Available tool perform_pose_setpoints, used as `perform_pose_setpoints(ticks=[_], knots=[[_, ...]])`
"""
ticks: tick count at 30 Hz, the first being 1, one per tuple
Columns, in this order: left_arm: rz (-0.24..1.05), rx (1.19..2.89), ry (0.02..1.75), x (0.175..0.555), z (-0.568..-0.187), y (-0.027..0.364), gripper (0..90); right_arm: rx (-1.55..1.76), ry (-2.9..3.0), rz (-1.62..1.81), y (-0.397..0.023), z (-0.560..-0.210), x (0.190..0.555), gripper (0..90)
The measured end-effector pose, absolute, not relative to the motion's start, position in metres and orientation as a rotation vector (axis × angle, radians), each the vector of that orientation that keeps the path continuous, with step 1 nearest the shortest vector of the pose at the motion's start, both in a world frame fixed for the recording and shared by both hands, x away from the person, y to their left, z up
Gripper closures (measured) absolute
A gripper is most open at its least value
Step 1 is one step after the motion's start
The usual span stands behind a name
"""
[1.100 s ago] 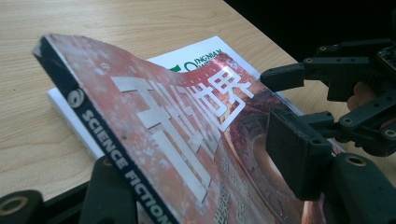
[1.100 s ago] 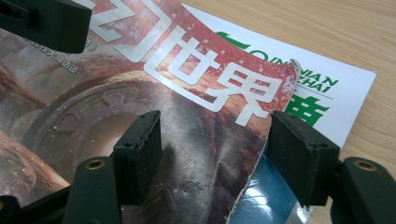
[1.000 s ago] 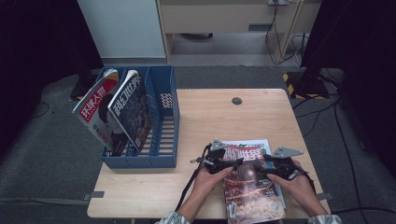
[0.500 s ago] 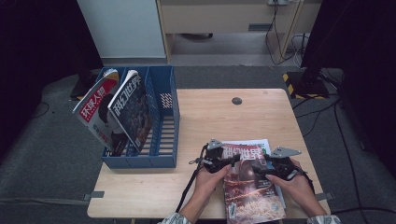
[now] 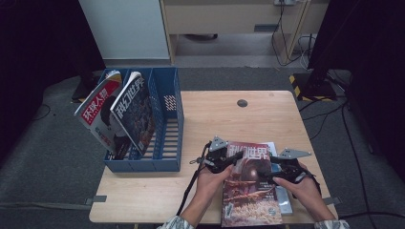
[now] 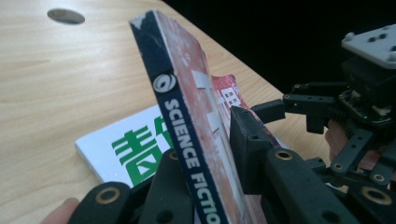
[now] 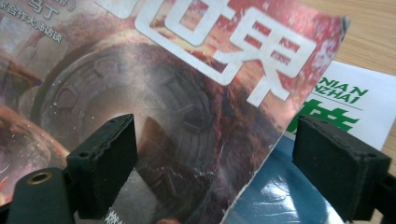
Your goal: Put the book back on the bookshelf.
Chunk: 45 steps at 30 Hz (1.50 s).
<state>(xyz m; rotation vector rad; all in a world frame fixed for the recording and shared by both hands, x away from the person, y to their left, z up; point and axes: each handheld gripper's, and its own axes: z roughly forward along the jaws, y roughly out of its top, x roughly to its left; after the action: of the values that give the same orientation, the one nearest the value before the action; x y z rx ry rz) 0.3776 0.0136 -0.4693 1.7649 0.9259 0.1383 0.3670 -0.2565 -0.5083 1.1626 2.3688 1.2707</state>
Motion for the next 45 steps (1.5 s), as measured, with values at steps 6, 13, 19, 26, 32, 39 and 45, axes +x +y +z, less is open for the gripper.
perform_pose_setpoints(ticks=[6, 13, 19, 26, 32, 39, 45], knots=[[0.19, 1.751, 0.887, 0.377, -0.457, 0.019, 79.6, 1.174, 2.407, 1.296, -0.256, -0.509, 0.368, 12.2], [0.227, 1.748, 0.844, 0.375, -0.446, 0.021, 80.6, 1.124, 2.484, 1.313, -0.247, -0.512, 0.369, 13.3], [0.237, 1.755, 0.833, 0.374, -0.444, 0.021, 81.0, 1.082, 2.535, 1.326, -0.24, -0.513, 0.367, 21.4], [0.243, 1.758, 0.818, 0.373, -0.441, 0.019, 81.3, 1.07, 2.607, 1.305, -0.241, -0.514, 0.367, 24.6], [0.247, 1.761, 0.807, 0.373, -0.44, 0.02, 81.6, 1.039, 2.625, 1.276, -0.239, -0.513, 0.366, 27.0], [0.254, 1.76, 0.797, 0.373, -0.438, 0.021, 81.8, 1.027, 2.613, 1.276, -0.242, -0.511, 0.365, 35.7], [0.282, 1.747, 0.766, 0.372, -0.43, 0.024, 82.0, 1.01, 2.555, 1.302, -0.246, -0.501, 0.364, 49.0]])
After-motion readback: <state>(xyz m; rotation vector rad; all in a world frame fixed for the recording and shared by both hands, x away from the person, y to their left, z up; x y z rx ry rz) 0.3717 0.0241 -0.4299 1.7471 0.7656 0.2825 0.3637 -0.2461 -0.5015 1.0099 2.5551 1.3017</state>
